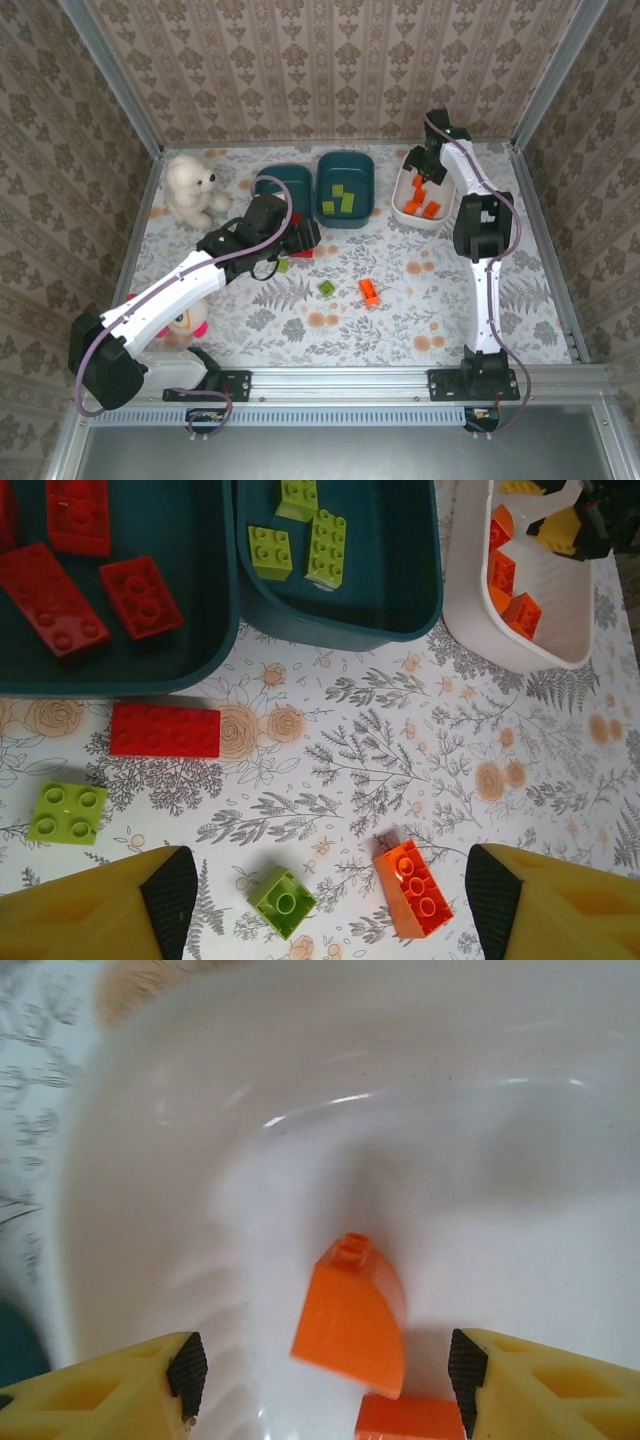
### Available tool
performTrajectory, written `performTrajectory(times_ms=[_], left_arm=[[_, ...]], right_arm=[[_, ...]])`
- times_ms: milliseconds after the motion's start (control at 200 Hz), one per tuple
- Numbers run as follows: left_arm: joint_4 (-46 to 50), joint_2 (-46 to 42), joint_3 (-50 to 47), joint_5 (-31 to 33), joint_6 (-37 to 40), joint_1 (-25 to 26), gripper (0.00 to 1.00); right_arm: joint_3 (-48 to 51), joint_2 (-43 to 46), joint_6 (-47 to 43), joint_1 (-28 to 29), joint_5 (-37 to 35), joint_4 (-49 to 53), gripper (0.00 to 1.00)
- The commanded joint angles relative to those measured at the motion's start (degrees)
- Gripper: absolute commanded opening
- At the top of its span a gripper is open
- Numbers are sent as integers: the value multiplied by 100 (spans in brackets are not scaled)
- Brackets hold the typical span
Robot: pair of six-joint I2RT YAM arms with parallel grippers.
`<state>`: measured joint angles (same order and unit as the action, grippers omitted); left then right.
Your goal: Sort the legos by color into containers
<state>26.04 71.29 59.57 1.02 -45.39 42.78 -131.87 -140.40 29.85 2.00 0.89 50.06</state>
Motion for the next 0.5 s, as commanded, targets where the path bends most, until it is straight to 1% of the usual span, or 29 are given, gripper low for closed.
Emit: performTrajectory(times_ms=[0, 70, 135, 210, 340, 435, 500], left_arm=[[9, -27, 209, -59, 8, 26, 75], [375, -26, 296, 103, -4, 4, 75], [728, -36, 392, 259, 15, -2, 75], [1105, -35, 465, 399, 21, -39, 75], [1263, -41, 383, 391, 101, -79, 76], [1380, 85, 402, 386, 329, -103, 77], [1440, 203, 436, 341, 561, -121, 80]], right_arm=[[114, 1123, -259, 220, -98, 11, 69], [488, 1682, -344, 395, -227, -164, 69], [1072, 2338, -410, 606, -332, -452, 69], [2035, 3209, -460, 917, -342, -933, 69], [3762, 4661, -569, 1625, -376, -1549, 71], [5055, 5703, -374, 2198, -338, -1824, 74], [5829, 6407, -169, 2567, -322, -1855, 77]])
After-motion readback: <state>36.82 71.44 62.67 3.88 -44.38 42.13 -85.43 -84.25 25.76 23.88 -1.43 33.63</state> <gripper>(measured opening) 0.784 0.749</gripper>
